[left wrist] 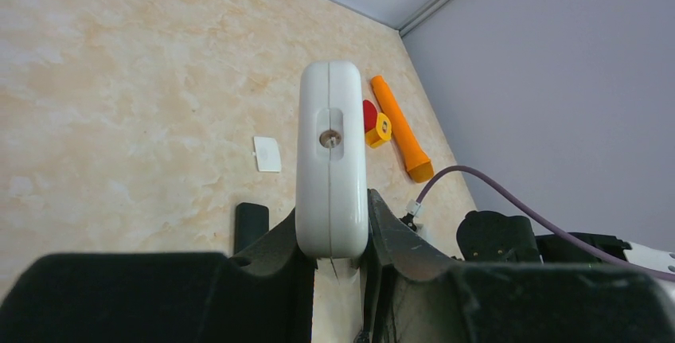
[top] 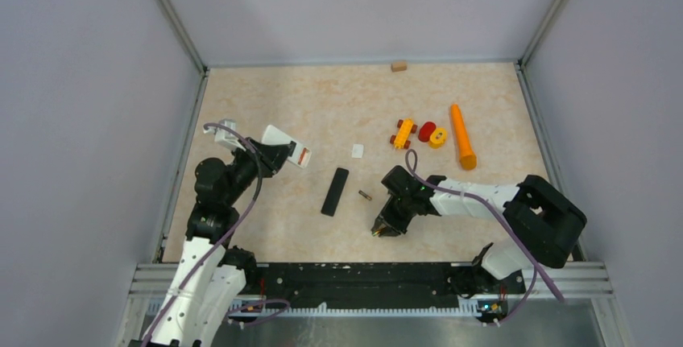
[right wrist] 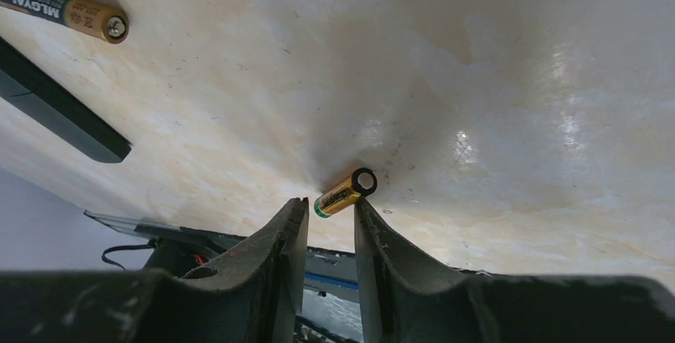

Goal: Load the batteries into the remote control
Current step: Pick up the battery from the center of the board.

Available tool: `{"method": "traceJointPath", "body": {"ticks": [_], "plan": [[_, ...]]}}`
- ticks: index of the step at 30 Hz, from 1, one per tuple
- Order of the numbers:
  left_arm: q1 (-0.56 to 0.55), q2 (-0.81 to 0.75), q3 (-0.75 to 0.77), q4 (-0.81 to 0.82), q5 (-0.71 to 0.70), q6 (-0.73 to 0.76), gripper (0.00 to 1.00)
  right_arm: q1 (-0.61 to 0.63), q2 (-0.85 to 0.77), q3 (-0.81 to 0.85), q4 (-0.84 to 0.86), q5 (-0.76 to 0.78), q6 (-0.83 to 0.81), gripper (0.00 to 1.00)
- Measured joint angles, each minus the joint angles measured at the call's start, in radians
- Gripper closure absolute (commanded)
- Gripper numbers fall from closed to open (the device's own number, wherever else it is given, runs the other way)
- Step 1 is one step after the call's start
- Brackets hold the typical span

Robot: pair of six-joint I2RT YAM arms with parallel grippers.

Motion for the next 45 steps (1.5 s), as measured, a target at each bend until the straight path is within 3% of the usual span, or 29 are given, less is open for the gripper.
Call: {"method": "traceJointPath", "body": {"ticks": [12,20,27,45], "plan": [[0.0,-0.014,0.0,-0.011,-0.007,0.005,1.0,-0.006,0.02,0.0,-0.003,0.001,0.0,0.8],[0.0,-0.019,0.0,-0.017,-0.016,0.005,1.0,-0.012,0.029,0.0,0.013,-0.017,0.001,0.72],[0.0,-0.035,0.0,-0.023,-0.03,0.006,1.0,-0.038,0.052,0.006,0.014,-0.073,0.005,0.73],[0.0,-0.092,-0.011,-0.024,-0.102,0.032,1.0,-0.085,0.138,0.13,-0.228,-0.073,-0.038,0.77]]}}
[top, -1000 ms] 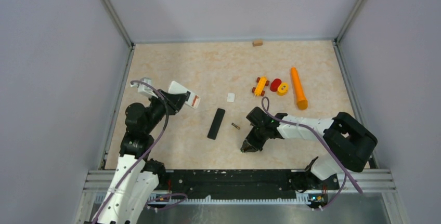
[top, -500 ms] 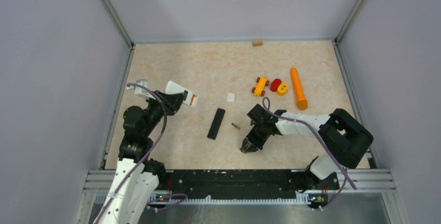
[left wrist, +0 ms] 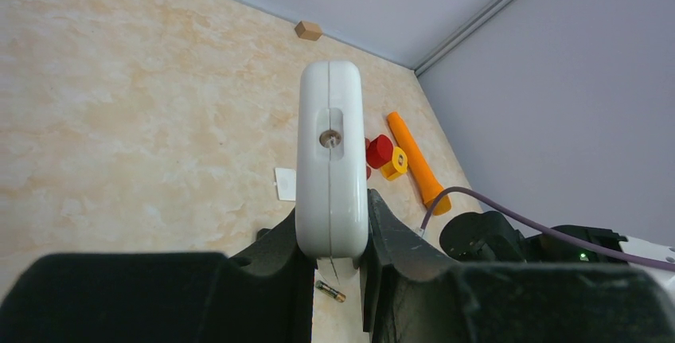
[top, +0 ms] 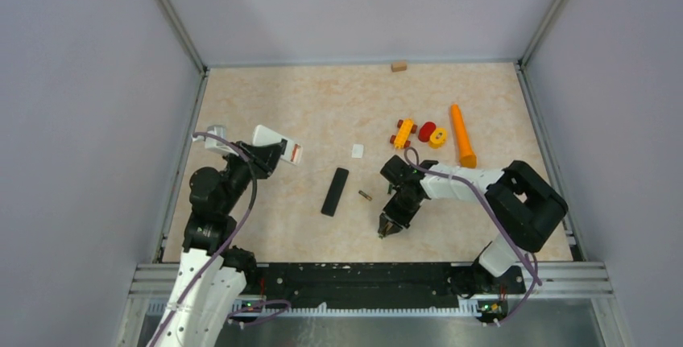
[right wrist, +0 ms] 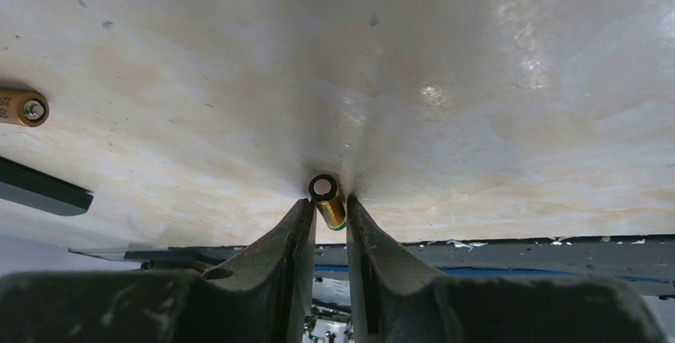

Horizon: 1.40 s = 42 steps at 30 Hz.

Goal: Load the batteries into the remote control
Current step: Pick up the battery from the center of the board, then load the battery into the remote control.

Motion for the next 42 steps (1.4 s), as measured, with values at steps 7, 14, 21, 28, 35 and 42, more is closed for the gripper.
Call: {"method": "traceJointPath", "body": {"ticks": [7,14,21,28,35,42], "plan": [[0.0,0.0,0.0,0.0,-0.002,0.002,1.0,0.0,0.03,0.036,-0.038,0.005,-0.027,0.91],[0.0,0.024,0.0,0.005,0.016,-0.001,1.0,0.0,0.033,0.105,-0.068,0.111,-0.093,0.94],[0.0,0.171,-0.001,0.079,0.172,-0.062,1.0,-0.002,-0.095,0.233,-0.028,0.159,-0.225,0.96],[-0.011,0.351,-0.001,0.163,0.307,-0.185,1.0,-0.012,-0.17,0.359,0.034,0.103,-0.299,0.95],[-0.063,0.511,-0.001,0.273,0.386,-0.313,1.0,-0.02,-0.156,0.422,0.066,-0.023,-0.28,0.96],[-0.09,0.566,-0.001,0.344,0.396,-0.368,1.0,-0.019,-0.098,0.437,0.098,-0.123,-0.233,0.96]]}}
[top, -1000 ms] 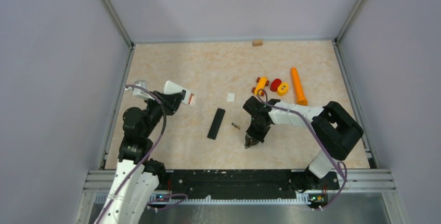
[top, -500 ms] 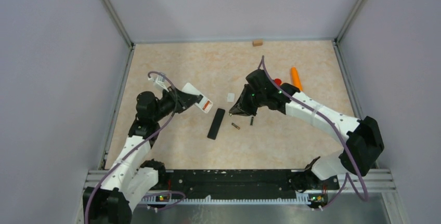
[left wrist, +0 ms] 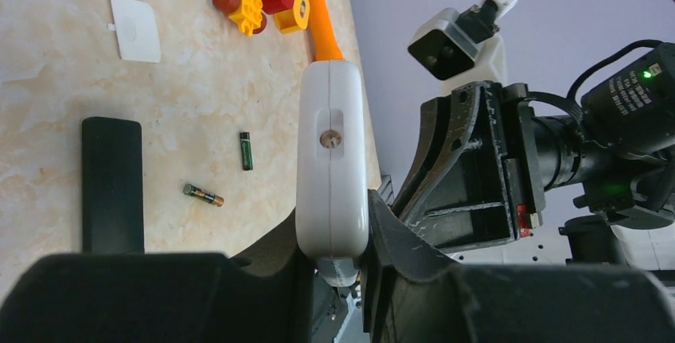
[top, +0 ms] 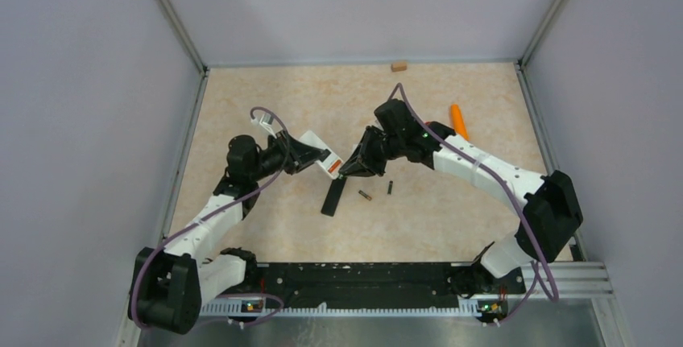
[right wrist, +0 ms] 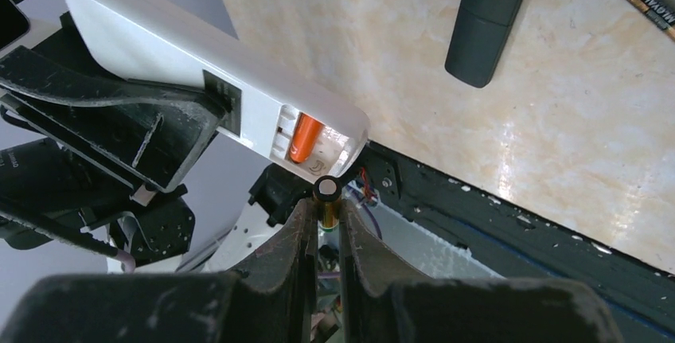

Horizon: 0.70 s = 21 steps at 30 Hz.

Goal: Load the batteries into the remote control
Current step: Load the battery into the remote control.

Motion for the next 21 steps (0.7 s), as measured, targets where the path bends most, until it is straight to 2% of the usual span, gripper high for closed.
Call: {"method": "traceJointPath", "body": {"ticks": [12,21], "plan": [[-0.003,0.0,-0.024,0.071,-0.001,-0.002,1.0,0.023,0.031,-0.004,0.087,-0.073,0.115,0.95],[-0.003,0.0,-0.052,0.122,-0.01,-0.001,1.0,0.023,0.031,-0.116,0.183,-0.109,0.246,0.94]]}}
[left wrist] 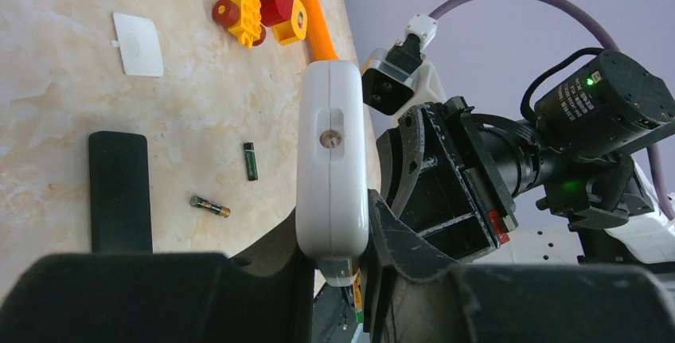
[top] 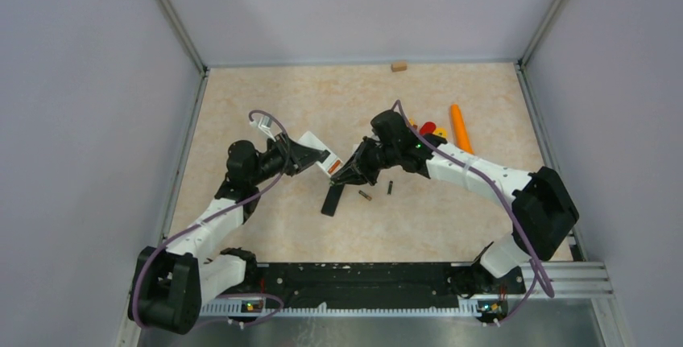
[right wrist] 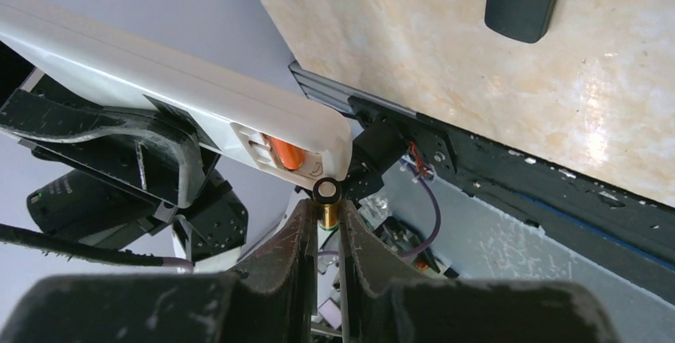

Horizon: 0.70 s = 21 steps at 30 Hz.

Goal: Load the batteries into the remote control
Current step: Load the battery into the remote control.

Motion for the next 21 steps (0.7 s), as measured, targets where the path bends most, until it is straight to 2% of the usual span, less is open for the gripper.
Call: {"method": "traceJointPath", "body": {"ticks": [11,21], "plan": [[0.0,-0.004,-0.009,0.028,0.0,-0.01,1.0,0.0,0.0,-0.011,0.059,-0.012,0.064,0.89],[0.0,-0.016,-0.011,0.006,0.01,-0.008,1.0,0.0,-0.009,-0.045,0.102,-0.029,0.093,0.79]]}}
